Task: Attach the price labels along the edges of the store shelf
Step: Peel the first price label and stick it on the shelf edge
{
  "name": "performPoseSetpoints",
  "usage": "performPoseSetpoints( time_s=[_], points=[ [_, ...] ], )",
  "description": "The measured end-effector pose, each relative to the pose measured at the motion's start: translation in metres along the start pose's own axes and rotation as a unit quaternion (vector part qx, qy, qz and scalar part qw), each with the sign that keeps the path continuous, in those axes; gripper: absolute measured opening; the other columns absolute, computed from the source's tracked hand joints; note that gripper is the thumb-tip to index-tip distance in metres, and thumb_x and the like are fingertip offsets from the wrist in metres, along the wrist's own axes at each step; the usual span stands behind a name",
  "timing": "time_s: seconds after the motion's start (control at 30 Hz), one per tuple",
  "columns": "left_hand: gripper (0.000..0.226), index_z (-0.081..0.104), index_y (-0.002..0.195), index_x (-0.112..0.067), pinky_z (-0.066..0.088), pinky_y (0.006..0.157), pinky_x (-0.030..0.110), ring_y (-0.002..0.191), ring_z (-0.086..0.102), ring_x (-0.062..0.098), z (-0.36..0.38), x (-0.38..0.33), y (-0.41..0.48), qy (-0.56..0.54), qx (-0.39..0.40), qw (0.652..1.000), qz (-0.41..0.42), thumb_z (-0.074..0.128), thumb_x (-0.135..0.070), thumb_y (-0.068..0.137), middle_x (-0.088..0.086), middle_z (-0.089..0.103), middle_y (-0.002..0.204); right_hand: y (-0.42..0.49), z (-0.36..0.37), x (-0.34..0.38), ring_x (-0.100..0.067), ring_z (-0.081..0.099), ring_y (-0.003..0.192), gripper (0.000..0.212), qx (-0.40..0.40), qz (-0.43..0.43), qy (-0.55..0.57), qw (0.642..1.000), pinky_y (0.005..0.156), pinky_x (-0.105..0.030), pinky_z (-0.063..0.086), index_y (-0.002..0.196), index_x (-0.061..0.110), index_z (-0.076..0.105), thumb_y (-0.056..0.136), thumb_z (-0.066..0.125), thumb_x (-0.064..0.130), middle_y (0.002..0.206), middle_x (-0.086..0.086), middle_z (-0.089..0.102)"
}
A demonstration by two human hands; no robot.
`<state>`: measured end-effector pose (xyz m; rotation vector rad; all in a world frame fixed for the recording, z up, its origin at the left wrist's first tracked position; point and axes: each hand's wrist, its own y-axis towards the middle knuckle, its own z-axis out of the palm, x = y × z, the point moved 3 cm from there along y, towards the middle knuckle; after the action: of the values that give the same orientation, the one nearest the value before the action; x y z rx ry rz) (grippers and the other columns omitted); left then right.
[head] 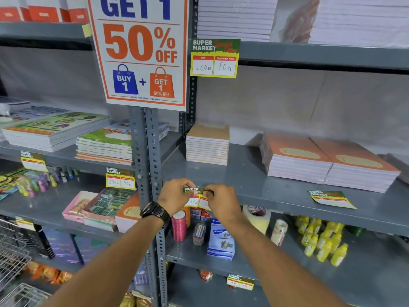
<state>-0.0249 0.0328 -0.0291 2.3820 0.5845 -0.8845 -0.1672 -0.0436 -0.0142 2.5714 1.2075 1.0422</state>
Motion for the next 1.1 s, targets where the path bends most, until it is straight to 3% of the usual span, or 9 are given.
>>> performPoseSetpoints(
  time_s=[0.13, 0.33, 0.47, 0.6, 0.77, 0.93, 1.1],
  points=[
    [0.01, 0.068, 0.079, -0.023, 0.038, 0.057, 0.018, 0.062, 0.054, -0.001, 0.0, -0.001, -0.002, 0.007, -0.022, 1.0, 0.001, 0.077, -0.026, 0.077, -0.013, 0.066, 0.074, 0.003, 0.003, 0.0, -0.022, 0.066, 0.084, 0.019, -0.002, -0.002, -0.033, 0.999, 0.078, -0.034, 0.056, 0.1, 0.013, 0.072, 0.094, 0.056, 0.019, 0.096, -0.008, 0.074],
    [0.014, 0.064, 0.08, -0.025, 0.046, 0.063, 0.027, 0.07, 0.058, 0.01, -0.002, -0.004, 0.0, 0.057, -0.036, 0.998, 0.02, 0.077, -0.029, 0.075, -0.014, 0.062, 0.073, 0.006, 0.001, 0.003, -0.024, 0.062, 0.08, 0.013, -0.026, -0.043, -0.101, 0.994, 0.066, -0.033, 0.049, 0.092, 0.013, 0.068, 0.092, 0.057, 0.02, 0.094, -0.004, 0.066],
    [0.024, 0.06, 0.078, -0.028, 0.048, 0.063, 0.032, 0.077, 0.055, 0.016, -0.012, -0.004, 0.007, 0.144, -0.056, 0.987, 0.049, 0.079, -0.04, 0.07, -0.009, 0.06, 0.081, 0.012, -0.007, 0.007, -0.024, 0.054, 0.09, 0.007, -0.058, -0.066, -0.157, 0.984, 0.078, -0.036, 0.043, 0.086, 0.018, 0.071, 0.083, 0.068, 0.024, 0.091, 0.0, 0.063],
    [0.035, 0.062, 0.081, -0.027, 0.048, 0.072, 0.037, 0.085, 0.056, 0.022, -0.021, -0.006, 0.019, 0.229, -0.033, 0.97, 0.078, 0.079, -0.053, 0.064, -0.006, 0.064, 0.087, 0.014, -0.006, 0.007, -0.023, 0.052, 0.099, 0.019, -0.031, -0.047, -0.148, 0.987, 0.085, -0.037, 0.041, 0.098, 0.02, 0.067, 0.08, 0.07, 0.026, 0.101, 0.0, 0.064],
    [0.025, 0.062, 0.086, -0.026, 0.048, 0.066, 0.033, 0.085, 0.063, 0.024, -0.019, -0.011, 0.019, 0.278, -0.031, 0.954, 0.109, 0.072, -0.046, 0.074, -0.004, 0.067, 0.091, 0.018, -0.001, 0.01, -0.025, 0.055, 0.099, 0.032, -0.039, -0.049, -0.172, 0.983, 0.085, -0.04, 0.044, 0.1, 0.021, 0.063, 0.078, 0.07, 0.044, 0.102, -0.001, 0.064],
    [0.02, 0.06, 0.089, -0.028, 0.052, 0.067, 0.035, 0.085, 0.064, 0.026, -0.02, -0.012, 0.016, 0.292, -0.025, 0.95, 0.104, 0.07, -0.04, 0.078, -0.005, 0.067, 0.094, 0.022, -0.002, 0.002, -0.024, 0.054, 0.098, 0.026, -0.016, -0.075, -0.159, 0.984, 0.083, -0.039, 0.044, 0.098, 0.021, 0.063, 0.081, 0.072, 0.037, 0.103, 0.0, 0.064],
    [0.018, 0.059, 0.094, -0.027, 0.053, 0.07, 0.037, 0.088, 0.063, 0.025, -0.018, -0.015, 0.014, 0.302, -0.018, 0.948, 0.102, 0.068, -0.037, 0.081, -0.004, 0.066, 0.096, 0.016, 0.002, -0.003, -0.026, 0.053, 0.103, 0.03, -0.028, -0.125, -0.208, 0.97, 0.086, -0.039, 0.042, 0.109, 0.02, 0.059, 0.082, 0.071, 0.025, 0.112, -0.002, 0.062]
  ],
)
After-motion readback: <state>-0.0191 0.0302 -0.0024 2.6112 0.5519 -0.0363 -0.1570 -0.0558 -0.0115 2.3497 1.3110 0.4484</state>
